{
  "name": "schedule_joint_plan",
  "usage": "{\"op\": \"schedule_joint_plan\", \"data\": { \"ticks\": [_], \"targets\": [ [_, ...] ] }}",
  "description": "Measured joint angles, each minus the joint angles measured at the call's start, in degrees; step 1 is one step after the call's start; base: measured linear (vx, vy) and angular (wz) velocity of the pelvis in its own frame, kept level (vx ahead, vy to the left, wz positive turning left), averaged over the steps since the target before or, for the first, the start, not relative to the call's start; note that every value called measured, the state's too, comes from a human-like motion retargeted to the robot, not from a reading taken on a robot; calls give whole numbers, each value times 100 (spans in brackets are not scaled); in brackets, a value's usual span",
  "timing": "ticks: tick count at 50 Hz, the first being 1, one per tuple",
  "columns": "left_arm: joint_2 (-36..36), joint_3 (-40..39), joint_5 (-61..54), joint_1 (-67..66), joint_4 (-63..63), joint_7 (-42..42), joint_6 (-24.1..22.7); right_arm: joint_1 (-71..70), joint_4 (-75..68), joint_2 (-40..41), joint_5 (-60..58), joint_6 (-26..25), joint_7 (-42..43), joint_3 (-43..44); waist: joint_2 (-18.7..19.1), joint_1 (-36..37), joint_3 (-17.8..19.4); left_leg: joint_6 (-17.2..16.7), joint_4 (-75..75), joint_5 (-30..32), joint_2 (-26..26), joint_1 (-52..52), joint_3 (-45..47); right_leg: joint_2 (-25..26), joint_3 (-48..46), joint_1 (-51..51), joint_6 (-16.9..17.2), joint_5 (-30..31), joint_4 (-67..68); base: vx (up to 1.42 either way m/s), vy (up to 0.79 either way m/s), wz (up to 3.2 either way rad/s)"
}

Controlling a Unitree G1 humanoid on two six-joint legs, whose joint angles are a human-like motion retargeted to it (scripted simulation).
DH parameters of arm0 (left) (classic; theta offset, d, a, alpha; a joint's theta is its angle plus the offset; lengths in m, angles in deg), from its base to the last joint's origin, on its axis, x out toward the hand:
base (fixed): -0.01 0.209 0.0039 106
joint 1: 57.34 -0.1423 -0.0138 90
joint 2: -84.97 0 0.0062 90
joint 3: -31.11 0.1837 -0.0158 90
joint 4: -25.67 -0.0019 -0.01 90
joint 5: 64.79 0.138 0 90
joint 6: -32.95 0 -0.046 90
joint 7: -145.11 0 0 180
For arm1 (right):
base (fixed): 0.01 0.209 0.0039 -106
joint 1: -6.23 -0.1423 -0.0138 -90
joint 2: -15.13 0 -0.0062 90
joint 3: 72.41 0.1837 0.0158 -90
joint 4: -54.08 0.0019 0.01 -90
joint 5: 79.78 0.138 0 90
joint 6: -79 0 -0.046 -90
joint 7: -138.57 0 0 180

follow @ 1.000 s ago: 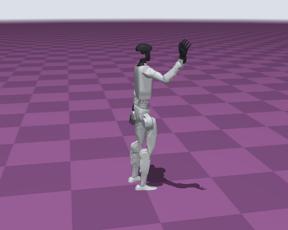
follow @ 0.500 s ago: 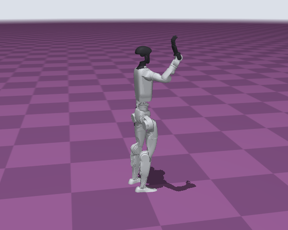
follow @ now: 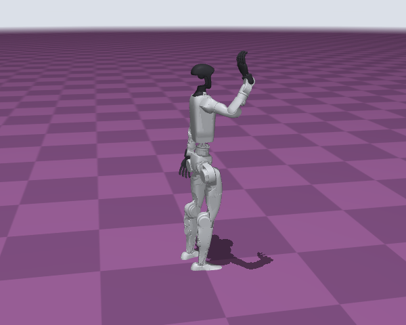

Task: Upper body actions

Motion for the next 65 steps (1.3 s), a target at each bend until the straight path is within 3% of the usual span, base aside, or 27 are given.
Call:
{"op": "schedule_joint_plan", "data": {
  "ticks": [7,12,15,20,27,30,33,37,40,45,47,50,55,57,60,62,65],
  "targets": [
    [73,21,-263,283,265,31,-21,-1787,2186,-1130,-2191,-1435,-100,-2522,-38,34,21,-20,-29,7,2,18,65,-12,65,-40,-11,11,10,-1,-2,-4],
    [-158,91,-380,505,581,36,-126,-2545,2231,-1137,-2432,-1326,507,-3283,79,33,79,-25,-21,16,-2,17,27,-28,17,-2,-1,-3,1,0,0,0],
    [-344,139,-350,591,749,57,-186,-2191,1428,-1069,-1904,-1405,547,-2729,191,-3,66,-26,-7,24,-12,-32,-15,-47,-50,7,14,-14,-19,1,3,22],
    [-408,234,-194,601,818,45,-263,-696,-548,-568,-681,-1590,628,-540,175,-81,-5,-30,37,31,-54,-118,-146,-97,-190,51,42,-43,-59,4,1,27],
    [-361,135,-173,456,527,39,-227,419,-2765,283,1821,-1610,-1109,2197,122,-70,68,-21,76,10,-62,-113,-225,-94,-252,136,63,-65,-84,1,0,3],
    [-357,18,-217,320,305,57,-162,1000,-2970,651,2607,-968,-1704,2989,165,-96,81,-21,73,-4,-53,-107,-198,-79,-233,127,59,-63,-90,0,0,0],
    [-342,-35,-271,131,110,24,-132,1834,-2529,1251,2964,30,-1595,3433,223,-121,125,-20,63,-27,-39,-52,-127,-52,-155,124,42,-52,-82,4,2,-30],
    [-305,-108,-299,-147,64,-195,-154,3281,-1270,2612,2191,522,-1615,3561,262,-183,286,-22,41,-56,0,103,26,7,-2,171,8,-30,-66,5,2,-41],
    [-273,-189,-239,-270,105,-208,-128,4466,-691,3807,1137,841,-1862,3141,271,-201,474,-29,29,-61,38,245,125,60,110,258,-17,-19,-56,4,1,-31],
    [-266,-282,-306,-285,278,-52,-67,5837,-2260,5052,-575,1578,-2524,1528,291,-276,650,-51,19,-36,89,334,139,94,108,344,-29,-22,-49,0,0,0],
    [-268,-235,-295,-250,413,0,-97,6173,-3310,5285,-1153,1463,-3288,931,300,-227,681,-59,15,-20,83,333,115,84,79,357,-33,-26,-51,0,0,9],
    [-250,-58,-266,-197,608,-17,-144,6442,-4909,5627,-1993,808,-3717,335,257,-110,672,-67,14,6,43,315,57,39,15,374,-37,-32,-60,3,-3,24],
    [-347,125,-122,-64,584,3,-241,6327,-7693,6107,-2676,7,-2729,58,272,82,498,-75,15,42,-7,197,-43,-27,-113,331,-24,-47,-75,3,1,27],
    [-371,-55,178,-27,550,-263,-253,6242,-8509,6143,-2562,-215,-2537,348,314,116,464,-74,21,49,-8,158,-78,-58,-147,296,2,-45,-57,1,6,13],
    [-270,-818,244,126,533,-1978,58,6143,-9153,5944,-2135,-335,-2548,1051,323,106,477,-70,49,61,-43,112,-151,-67,-210,350,-2,-66,-95,0,7,23],
    [157,-1405,145,225,432,-2634,64,6059,-9262,5628,-1877,-388,-2549,1613,313,94,478,-74,66,67,-69,92,-208,-90,-250,380,3,-79,-108,1,6,27],
    [1293,-2293,328,217,237,-2399,359,5945,-9017,5041,-1664,-585,-2644,2644,308,135,385,-74,67,71,-91,44,-252,-112,-291,361,11,-87,-121,1,1,6]
  ]
}}
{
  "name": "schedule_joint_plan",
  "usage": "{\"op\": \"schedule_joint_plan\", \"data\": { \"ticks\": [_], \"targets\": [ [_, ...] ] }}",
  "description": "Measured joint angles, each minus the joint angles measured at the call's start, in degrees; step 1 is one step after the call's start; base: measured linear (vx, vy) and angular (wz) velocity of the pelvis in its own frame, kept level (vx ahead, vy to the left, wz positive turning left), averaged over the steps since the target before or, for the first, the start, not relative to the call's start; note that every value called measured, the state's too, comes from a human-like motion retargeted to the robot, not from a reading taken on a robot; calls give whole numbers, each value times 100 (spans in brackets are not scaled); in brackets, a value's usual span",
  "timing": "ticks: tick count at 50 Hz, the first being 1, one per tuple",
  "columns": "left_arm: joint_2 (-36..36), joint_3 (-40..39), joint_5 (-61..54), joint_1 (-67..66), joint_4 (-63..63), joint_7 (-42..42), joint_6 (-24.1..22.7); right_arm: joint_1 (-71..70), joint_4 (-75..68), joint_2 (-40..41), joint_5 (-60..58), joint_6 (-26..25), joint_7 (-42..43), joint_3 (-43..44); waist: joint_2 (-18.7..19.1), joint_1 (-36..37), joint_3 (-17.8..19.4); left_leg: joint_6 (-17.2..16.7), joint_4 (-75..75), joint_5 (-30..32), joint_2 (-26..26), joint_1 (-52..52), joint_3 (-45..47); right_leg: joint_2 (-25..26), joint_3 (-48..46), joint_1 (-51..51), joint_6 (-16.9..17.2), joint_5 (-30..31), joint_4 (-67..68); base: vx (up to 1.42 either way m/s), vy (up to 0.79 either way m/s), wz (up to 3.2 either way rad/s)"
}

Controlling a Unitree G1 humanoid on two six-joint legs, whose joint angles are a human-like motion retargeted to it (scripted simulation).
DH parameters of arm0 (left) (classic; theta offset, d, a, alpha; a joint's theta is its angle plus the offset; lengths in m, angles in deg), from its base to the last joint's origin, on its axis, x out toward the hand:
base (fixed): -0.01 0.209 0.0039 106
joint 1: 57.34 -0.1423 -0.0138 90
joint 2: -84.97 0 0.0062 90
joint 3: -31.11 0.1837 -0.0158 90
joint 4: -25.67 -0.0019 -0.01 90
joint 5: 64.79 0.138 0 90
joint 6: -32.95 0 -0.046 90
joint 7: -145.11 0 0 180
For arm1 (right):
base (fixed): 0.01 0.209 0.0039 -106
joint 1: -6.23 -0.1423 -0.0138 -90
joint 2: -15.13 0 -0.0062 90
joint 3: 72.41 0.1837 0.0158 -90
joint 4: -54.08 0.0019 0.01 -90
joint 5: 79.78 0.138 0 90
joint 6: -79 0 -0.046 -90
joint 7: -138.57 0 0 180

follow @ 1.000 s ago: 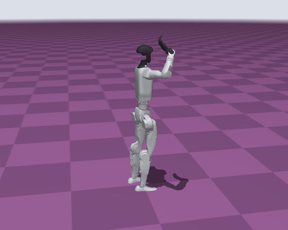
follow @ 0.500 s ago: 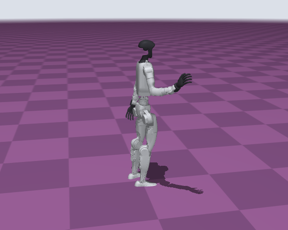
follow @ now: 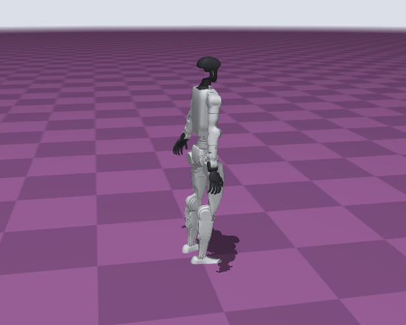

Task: Upper body actions

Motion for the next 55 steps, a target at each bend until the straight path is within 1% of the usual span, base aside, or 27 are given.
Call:
{"op": "schedule_joint_plan", "data": {
  "ticks": [2,3,5,8,10,11,12,14,15,17,20,24,27,29,31,33,35,37,39,43,45,47,48,50,52,53,55],
  "targets": [
    [793,-484,-54,-55,-34,278,288,-133,281,-493,69,-81,-205,643,-6,32,-82,0,-8,-2,-2,-38,-4,-3,4,-46,5,-1,1,3,0,-3],
    [1359,-837,-243,-88,1,433,453,-264,502,-942,175,-151,-423,1117,-4,67,-142,0,-15,-6,6,-63,6,2,20,-82,7,-1,2,6,0,-13],
    [2218,-1484,-634,-124,238,399,587,-539,1119,-1667,569,-360,-857,1879,30,127,-242,0,-21,-17,29,-113,36,19,61,-160,14,3,13,7,3,-20],
    [3206,-2091,-1185,-155,1055,-566,662,-1258,2305,-2708,1811,-540,-1468,2425,195,175,-416,4,-17,-47,70,-205,95,45,153,-318,24,10,50,6,13,-29],
    [3820,-2367,-1226,-91,1634,-1040,520,-2014,3101,-3380,2709,-581,-1476,2385,301,223,-492,9,-25,-65,81,-231,170,59,230,-398,18,23,64,1,16,-36],
    [4143,-2411,-1205,-12,1910,-1180,422,-2478,3486,-3686,3003,-574,-1276,2195,333,249,-514,10,-29,-71,72,-236,194,52,252,-423,13,30,67,-1,16,-28],
    [4456,-2424,-1187,103,2194,-1315,328,-2961,3862,-3979,3251,-568,-1039,1938,361,269,-539,11,-31,-76,63,-246,212,45,271,-450,9,35,70,-3,15,-17],
    [5010,-2226,-1182,555,2823,-1557,114,-3994,4567,-4485,3494,-590,-447,1099,394,289,-606,10,-24,-82,48,-300,216,27,278,-513,8,41,76,-5,10,-4],
    [5251,-2027,-1197,860,3163,-1668,-29,-4498,4903,-4708,3547,-627,-180,617,398,295,-649,9,-20,-82,41,-334,210,16,270,-545,8,42,79,-6,4,12],
    [5542,-1303,-1078,1794,3882,-1911,-488,-5509,5573,-5036,3493,-716,237,-513,402,278,-729,3,-10,-72,25,-413,170,-7,226,-595,12,35,77,-7,1,24],
    [5565,376,-531,3785,4980,-2520,-1132,-6917,6591,-5347,3145,-808,742,-2362,442,262,-814,-5,3,-50,15,-478,100,-34,136,-603,23,24,70,-4,-1,31],
    [5183,2915,353,6212,6206,-3095,-1748,-8404,7823,-5551,1722,-1036,1471,-4496,441,305,-906,-8,16,-28,31,-480,42,-21,63,-545,28,15,52,-1,0,12],
    [4937,4689,1019,7516,6785,-3196,-1955,-9333,8544,-5713,318,-1285,2052,-5792,396,414,-994,-8,20,-27,51,-472,39,2,58,-524,26,11,46,0,0,0],
    [4887,5710,1638,8199,6992,-3123,-1947,-9744,8805,-5764,-334,-1378,2486,-6361,356,465,-997,-8,21,-26,59,-439,30,15,47,-481,26,8,41,7,-6,3],
    [4918,6444,2403,8723,7023,-3058,-1803,-9874,8767,-5758,-423,-1243,2872,-6621,340,492,-1006,-6,24,-24,71,-425,13,28,29,-454,30,0,42,6,-4,9],
    [5027,6781,2899,9032,6861,-3266,-1553,-9786,8466,-5777,-189,-941,2854,-6572,343,491,-1007,-6,23,-21,86,-448,-1,42,17,-470,36,-9,50,0,0,0],
    [5139,6750,2989,9071,6418,-3508,-1468,-9496,7970,-5812,179,-741,2721,-6200,342,472,-1002,-9,18,-21,94,-484,4,44,19,-516,38,-10,59,0,0,0],
    [5293,6341,2629,8830,5757,-3406,-1510,-9033,7330,-5862,522,-679,2641,-5570,321,470,-1004,-14,8,-23,85,-516,27,30,41,-576,35,1,63,-2,3,-9],
    [5418,5625,2045,8335,5009,-3286,-1408,-8465,6618,-5885,838,-580,2457,-4803,293,476,-1022,-18,1,-29,69,-556,51,10,78,-651,27,16,67,-6,6,-19],
    [5636,3372,456,6678,3275,-2847,-1180,-7347,4992,-5873,1527,-115,1449,-3067,286,506,-1054,-31,-4,-42,47,-636,100,-30,161,-793,19,41,78,-7,6,-17],
    [5680,2128,-301,5844,2272,-2672,-1050,-6959,4164,-5846,1967,180,695,-2225,315,524,-1037,-34,-11,-47,39,-651,122,-40,199,-837,16,50,83,-9,5,-14],
    [5630,949,-1320,5075,1336,-2819,-596,-6548,3570,-5794,2716,316,-431,-1334,354,546,-1005,-36,-14,-51,37,-661,145,-44,225,-864,12,58,83,-8,3,-13],
    [5583,350,-1942,4674,989,-2922,-317,-6305,3391,-5729,3243,219,-995,-879,370,551,-991,-36,-14,-52,35,-670,151,-44,233,-876,11,60,83,-9,4,-9],
    [5380,-960,-3106,3730,556,-2757,-224,-5777,3289,-5549,4361,-190,-1894,28,420,539,-971,-34,-14,-54,36,-695,161,-42,242,-905,9,62,83,-9,4,-5],
    [5070,-1990,-3944,3000,340,-2290,-865,-5495,3266,-5301,5284,-246,-2112,711,482,519,-953,-28,-27,-52,35,-694,170,-34,248,-912,8,63,79,-7,6,-2],
    [4915,-2409,-4403,2671,315,-2177,-1222,-5412,3236,-5201,5728,-136,-1917,948,512,500,-952,-24,-36,-49,30,-691,171,-32,246,-911,6,64,74,-4,7,4],
    [4664,-2968,-5174,2180,290,-2161,-1935,-5303,3205,-5070,6532,426,-1240,1163,561,451,-967,-19,-49,-43,10,-682,153,-38,227,-894,2,65,58,-3,7,12]
  ]
}}
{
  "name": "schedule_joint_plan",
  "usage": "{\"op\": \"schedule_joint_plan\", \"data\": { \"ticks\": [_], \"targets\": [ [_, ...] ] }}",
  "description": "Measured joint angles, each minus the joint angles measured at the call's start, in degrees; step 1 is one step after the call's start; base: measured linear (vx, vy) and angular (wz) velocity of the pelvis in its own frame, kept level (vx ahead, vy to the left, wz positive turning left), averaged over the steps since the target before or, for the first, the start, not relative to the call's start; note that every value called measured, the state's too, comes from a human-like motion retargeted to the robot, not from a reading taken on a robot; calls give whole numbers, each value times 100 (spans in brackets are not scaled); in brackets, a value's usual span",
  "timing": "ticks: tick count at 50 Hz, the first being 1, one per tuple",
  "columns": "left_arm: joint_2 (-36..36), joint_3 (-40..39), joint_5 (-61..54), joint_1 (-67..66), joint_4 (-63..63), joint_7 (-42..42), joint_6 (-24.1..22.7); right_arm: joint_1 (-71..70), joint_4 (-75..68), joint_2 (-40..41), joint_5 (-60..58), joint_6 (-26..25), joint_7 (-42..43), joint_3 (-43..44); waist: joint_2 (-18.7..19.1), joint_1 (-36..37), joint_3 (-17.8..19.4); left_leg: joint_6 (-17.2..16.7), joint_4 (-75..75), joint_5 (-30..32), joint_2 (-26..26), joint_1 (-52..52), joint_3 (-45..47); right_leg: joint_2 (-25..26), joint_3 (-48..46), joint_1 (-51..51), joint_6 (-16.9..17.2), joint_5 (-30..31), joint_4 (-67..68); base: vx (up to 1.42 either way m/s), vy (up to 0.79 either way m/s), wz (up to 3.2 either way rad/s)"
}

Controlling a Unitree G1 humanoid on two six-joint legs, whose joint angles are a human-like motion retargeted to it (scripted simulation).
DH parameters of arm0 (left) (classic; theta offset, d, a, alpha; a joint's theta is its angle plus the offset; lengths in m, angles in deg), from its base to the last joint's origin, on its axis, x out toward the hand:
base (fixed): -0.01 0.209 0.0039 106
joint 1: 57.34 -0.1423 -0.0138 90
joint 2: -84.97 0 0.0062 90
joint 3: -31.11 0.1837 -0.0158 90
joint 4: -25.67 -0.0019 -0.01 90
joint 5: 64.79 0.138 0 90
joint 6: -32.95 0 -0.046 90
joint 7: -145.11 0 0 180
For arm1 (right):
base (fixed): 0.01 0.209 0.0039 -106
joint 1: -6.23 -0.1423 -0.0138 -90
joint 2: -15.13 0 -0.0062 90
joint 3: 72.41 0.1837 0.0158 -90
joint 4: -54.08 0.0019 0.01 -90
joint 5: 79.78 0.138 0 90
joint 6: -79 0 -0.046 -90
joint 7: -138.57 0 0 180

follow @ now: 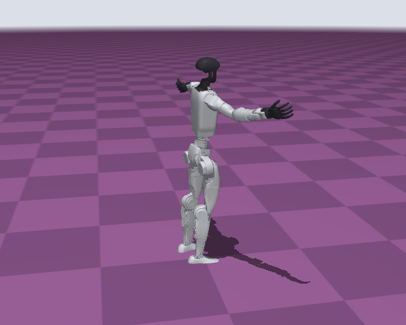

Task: Upper body actions

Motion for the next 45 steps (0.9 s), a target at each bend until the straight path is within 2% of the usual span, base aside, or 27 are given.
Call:
{"op": "schedule_joint_plan", "data": {
  "ticks": [2,4,7,10,15,21,24,27,31,34,37,40,42,45],
  "targets": [
    [-118,-141,-312,-153,14,-191,-509,3,45,100,229,626,716,-44,8,-35,-1,4,-2,5,-23,31,-25,-10,-22,43,-7,3,-13,-6,6,12],
    [-137,-14,-248,-101,65,-287,-707,-107,204,226,57,967,1067,-294,11,-58,24,9,-1,6,-36,81,-32,-11,-28,96,-15,8,-19,-3,2,3],
    [11,579,114,279,331,-198,-644,-485,630,354,-341,1044,1084,-1064,14,-61,137,19,4,8,-30,187,-1,4,3,181,-28,23,-8,-2,1,-5],
    [215,1559,566,1021,782,-281,-702,-1025,1224,363,-1013,1026,1402,-2170,36,-40,215,15,11,18,-2,226,48,10,27,194,-35,48,10,-4,2,-10],
    [223,3994,2192,2709,2284,-428,-552,-1989,2620,107,-3014,580,2530,-4220,3,62,106,1,12,44,15,166,57,-10,5,136,-30,76,12,0,0,0],
    [-256,6820,4696,4519,4245,-792,-397,-3215,4101,-14,-5326,-153,3378,-6487,-130,113,-39,22,20,52,9,211,-12,4,-78,238,-18,51,8,2,-1,3],
    [-542,7827,5846,5061,4945,-1115,-488,-3778,4363,80,-6203,-437,3597,-7502,-182,122,-133,32,13,44,17,256,-21,23,-86,283,-12,37,13,0,0,0],
    [-786,8313,6747,5306,5411,-1431,-576,-4011,4307,346,-6772,-637,3948,-7930,-212,155,-156,44,1,32,26,330,1,46,-63,327,-14,37,23,7,-2,-13],
    [-904,8188,7172,5294,5232,-1799,-664,-3780,3924,398,-6585,-624,4147,-7638,-236,211,-149,41,-12,24,53,346,61,59,-15,290,-14,57,35,3,-1,-9],
    [-659,7639,6844,5029,4600,-1619,-539,-3252,3379,271,-6138,-632,4093,-6797,-224,196,-223,25,-27,29,68,227,98,49,7,148,-6,70,36,0,0,0],
    [-332,6726,6204,4525,3887,-1384,-338,-2544,2743,195,-5522,-557,3746,-5655,-214,132,-269,16,-31,27,67,126,110,36,22,35,-2,68,40,0,0,0],
    [-38,5239,4978,3709,3014,-1062,-152,-1728,2009,178,-4772,-364,2991,-4177,-204,55,-213,14,-23,10,51,91,117,27,45,-6,-7,59,40,0,0,0],
    [-54,4028,3532,3085,2685,-601,145,-1306,1523,180,-4264,-151,2271,-3292,-177,6,-159,15,-20,-2,40,88,125,25,63,-15,-10,54,39,0,0,0],
    [-89,2477,1220,2364,2285,744,386,-751,995,224,-3131,-100,1233,-2114,-137,-16,-91,12,-18,-18,32,88,139,25,97,-28,-13,49,36,0,0,0]
  ]
}}
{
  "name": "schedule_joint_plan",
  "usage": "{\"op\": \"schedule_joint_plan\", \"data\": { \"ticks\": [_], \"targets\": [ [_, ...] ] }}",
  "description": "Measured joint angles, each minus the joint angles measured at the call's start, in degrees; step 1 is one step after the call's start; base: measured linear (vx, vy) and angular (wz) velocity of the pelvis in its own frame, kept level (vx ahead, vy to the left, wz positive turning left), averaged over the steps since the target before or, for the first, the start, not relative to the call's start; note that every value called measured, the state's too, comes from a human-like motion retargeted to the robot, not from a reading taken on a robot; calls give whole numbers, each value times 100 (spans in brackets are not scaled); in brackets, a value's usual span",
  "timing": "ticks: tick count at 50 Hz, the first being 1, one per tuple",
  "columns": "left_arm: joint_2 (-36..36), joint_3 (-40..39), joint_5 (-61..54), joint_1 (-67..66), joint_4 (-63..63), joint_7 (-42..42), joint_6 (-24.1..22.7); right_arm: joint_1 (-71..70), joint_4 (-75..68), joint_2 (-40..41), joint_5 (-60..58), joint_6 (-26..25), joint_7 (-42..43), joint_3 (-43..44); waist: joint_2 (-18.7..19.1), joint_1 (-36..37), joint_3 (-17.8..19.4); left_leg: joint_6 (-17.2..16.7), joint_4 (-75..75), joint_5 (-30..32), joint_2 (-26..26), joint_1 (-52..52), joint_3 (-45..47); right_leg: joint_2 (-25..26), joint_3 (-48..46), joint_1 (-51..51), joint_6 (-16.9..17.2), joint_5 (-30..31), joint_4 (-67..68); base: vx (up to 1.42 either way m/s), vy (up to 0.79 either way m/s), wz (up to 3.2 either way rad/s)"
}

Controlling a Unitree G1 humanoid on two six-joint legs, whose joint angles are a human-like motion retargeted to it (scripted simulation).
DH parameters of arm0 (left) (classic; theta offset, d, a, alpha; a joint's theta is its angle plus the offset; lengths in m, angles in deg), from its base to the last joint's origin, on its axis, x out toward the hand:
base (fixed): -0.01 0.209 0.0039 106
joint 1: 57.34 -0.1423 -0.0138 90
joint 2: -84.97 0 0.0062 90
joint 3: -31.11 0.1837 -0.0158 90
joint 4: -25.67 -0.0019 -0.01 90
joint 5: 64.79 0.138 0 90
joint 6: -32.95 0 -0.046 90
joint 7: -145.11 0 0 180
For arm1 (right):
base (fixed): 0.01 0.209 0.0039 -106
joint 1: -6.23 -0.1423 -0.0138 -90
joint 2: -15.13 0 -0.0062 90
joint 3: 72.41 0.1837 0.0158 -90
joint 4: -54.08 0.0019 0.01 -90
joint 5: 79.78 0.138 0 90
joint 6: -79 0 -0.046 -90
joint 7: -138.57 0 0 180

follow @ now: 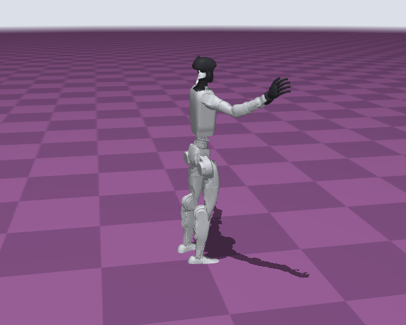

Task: Upper body actions

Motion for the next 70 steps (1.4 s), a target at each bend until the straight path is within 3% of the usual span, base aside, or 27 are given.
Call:
{"op": "schedule_joint_plan", "data": {
  "ticks": [2,3,6,8,10,15,20,23,27,30,35,42,44,47,50,55,60,63,66,70],
  "targets": [
    [29,-803,-1227,-596,-106,651,-236,311,-37,128,1092,-137,-331,714,17,6,20,3,-5,-9,-10,-9,7,-1,17,-19,-1,-3,-3,0,0,0],
    [11,-1113,-1661,-789,-137,589,-431,393,-3,219,1606,-106,-378,994,30,8,27,4,-12,-13,-15,-8,10,-2,25,-25,-1,-5,-4,0,0,0],
    [-13,-1582,-1999,-1323,-130,-44,-1377,441,280,465,2615,577,227,1386,69,-15,9,5,-22,-20,-30,-2,14,-10,24,-18,3,-17,-11,0,0,0],
    [-5,-1459,-1687,-1432,11,-312,-1603,352,530,573,2583,1060,1031,1170,94,-66,-23,10,-20,-23,-47,16,-9,-15,4,19,4,-31,-16,0,0,0],
    [13,-1006,-1337,-1282,334,-212,-1528,206,927,583,2134,1115,1535,674,115,-115,-41,20,-16,-25,-66,59,-39,-16,-22,85,4,-46,-22,0,0,0],
    [-134,1098,45,-98,1780,-275,-1480,-491,2288,610,945,597,1354,-1129,117,-83,-118,38,-4,-36,-94,185,-71,-16,-60,245,6,-67,-26,3,1,3],
    [-648,3495,2569,1479,3068,-547,-1367,-1416,3283,406,-1105,279,1742,-3196,52,5,-292,48,9,-40,-110,255,-122,-25,-116,345,12,-81,-25,6,-1,9],
    [-921,4699,4530,2263,3446,-745,-1201,-2102,3667,359,-2669,-277,1915,-4398,10,37,-364,52,9,-36,-106,300,-135,-17,-134,402,13,-86,-25,9,-2,6],
    [-1175,5833,7252,2957,3726,-870,-587,-2874,3838,480,-4154,-974,2142,-5596,-32,84,-432,54,8,-33,-90,345,-135,0,-139,448,10,-87,-22,5,-2,0],
    [-1399,6059,8387,3138,3729,-1416,11,-3032,3702,647,-4410,-973,2372,-5837,-52,122,-444,52,9,-29,-73,366,-130,12,-130,462,7,-82,-17,6,-6,-3],
    [-1258,5360,7709,2922,3287,-1518,-96,-2686,3315,279,-3737,-909,2507,-5089,-78,145,-411,41,17,-18,-58,268,-100,7,-103,361,5,-69,-13,-3,-1,-1],
    [-340,2849,4897,1545,2159,-842,180,-1128,1894,-397,-2081,-790,2059,-2429,-92,60,-333,26,48,-14,-67,28,-108,-28,-85,134,4,-65,0,-8,0,1],
    [-130,2013,3720,935,1746,-358,53,-614,1382,-512,-1468,-638,1648,-1603,-88,22,-253,23,58,-13,-63,-7,-105,-30,-85,107,3,-65,1,-6,1,0],
    [139,668,1507,-426,1265,1016,-331,360,444,-737,-612,-370,713,-266,-74,-15,-106,23,73,-12,-53,-41,-121,-23,-102,98,6,-68,-3,-2,0,1],
    [-168,-438,518,-1602,1191,1366,-648,1481,-183,-726,-344,-378,-2,819,-67,-42,-19,31,80,-1,-52,-36,-157,-15,-149,139,7,-74,-11,0,0,0],
    [-1063,-1436,890,-2982,1359,649,-1210,3130,-156,241,-549,-167,-127,1950,-130,-96,118,32,85,12,-53,50,-169,-13,-176,243,-2,-67,-20,1,-1,-2],
    [-2161,-1529,1385,-4097,1224,615,-1265,4193,-341,1500,-1519,389,32,1584,-207,-175,342,38,77,26,-39,231,-99,7,-117,384,-28,-14,-32,3,-8,-16],
    [-2625,-1103,1735,-4560,876,1396,-1187,4456,-850,2124,-2368,279,-333,1034,-280,-281,544,43,78,42,-54,359,-111,-1,-133,517,-39,5,-40,0,-8,4],
    [-3205,-478,2637,-4720,579,2385,-545,4648,-1513,2692,-3229,-196,-803,564,-340,-315,823,56,75,63,-65,520,-127,-1,-151,685,-44,19,-43,-5,-4,6],
    [-4088,275,3799,-4709,165,3018,757,4800,-2434,3396,-4220,-865,-1219,-60,-367,-322,1125,68,73,81,-73,634,-125,-5,-165,807,-49,36,-49,-11,1,1]
  ]
}}
